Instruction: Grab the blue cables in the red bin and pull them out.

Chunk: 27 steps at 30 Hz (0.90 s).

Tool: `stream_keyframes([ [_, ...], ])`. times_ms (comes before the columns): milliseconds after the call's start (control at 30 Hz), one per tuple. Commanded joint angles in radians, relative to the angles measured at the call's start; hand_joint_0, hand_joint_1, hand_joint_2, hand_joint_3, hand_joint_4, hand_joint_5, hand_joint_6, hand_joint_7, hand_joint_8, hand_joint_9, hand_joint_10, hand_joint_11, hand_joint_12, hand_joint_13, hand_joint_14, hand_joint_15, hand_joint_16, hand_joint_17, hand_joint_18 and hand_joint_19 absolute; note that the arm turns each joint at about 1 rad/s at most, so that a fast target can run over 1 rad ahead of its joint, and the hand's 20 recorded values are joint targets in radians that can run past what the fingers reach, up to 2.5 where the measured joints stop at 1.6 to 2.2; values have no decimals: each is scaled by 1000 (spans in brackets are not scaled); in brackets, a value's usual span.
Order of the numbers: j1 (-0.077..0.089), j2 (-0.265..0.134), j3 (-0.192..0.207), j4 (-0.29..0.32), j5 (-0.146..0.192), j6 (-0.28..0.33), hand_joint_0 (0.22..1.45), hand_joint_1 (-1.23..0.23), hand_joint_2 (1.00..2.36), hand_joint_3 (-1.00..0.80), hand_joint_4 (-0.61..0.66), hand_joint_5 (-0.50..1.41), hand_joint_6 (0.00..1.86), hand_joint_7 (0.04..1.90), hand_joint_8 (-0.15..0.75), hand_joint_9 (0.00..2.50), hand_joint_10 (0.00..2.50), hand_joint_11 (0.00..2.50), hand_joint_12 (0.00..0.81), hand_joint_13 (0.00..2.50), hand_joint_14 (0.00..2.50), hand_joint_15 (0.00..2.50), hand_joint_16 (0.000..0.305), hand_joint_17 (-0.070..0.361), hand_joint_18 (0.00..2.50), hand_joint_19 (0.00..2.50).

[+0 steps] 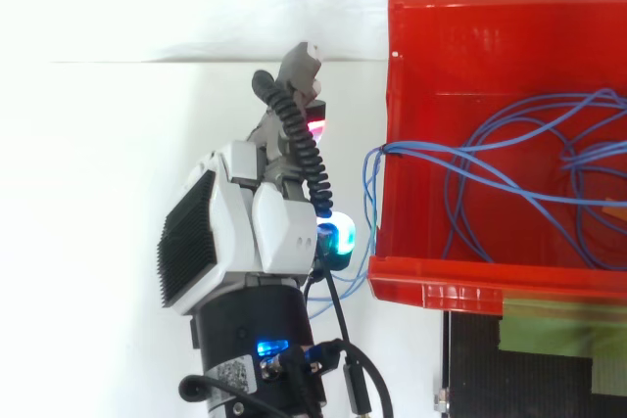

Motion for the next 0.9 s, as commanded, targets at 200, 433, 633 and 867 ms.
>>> stream_keyframes([
  [200, -6, 1, -22, 43, -12, 0, 788, -1041, 1000, -1000, -61, 552, 10, 576, 196, 512, 10, 295, 316, 377, 7, 182, 43, 97, 234, 200],
  [433, -9, 1, -24, 41, -20, -6, 793, -1034, 1000, -1000, -52, 554, 11, 557, 194, 515, 10, 289, 315, 376, 7, 182, 43, 96, 238, 193],
  [633, -11, 1, -24, 7, -25, -15, 792, -1028, 1000, -1000, -45, 552, 12, 555, 195, 519, 10, 290, 315, 379, 7, 179, 42, 95, 238, 195],
  [867, -12, 1, 24, -59, -22, -11, 792, -1023, 1000, -1000, -47, 553, 11, 553, 199, 526, 10, 296, 315, 381, 7, 180, 42, 95, 240, 196],
])
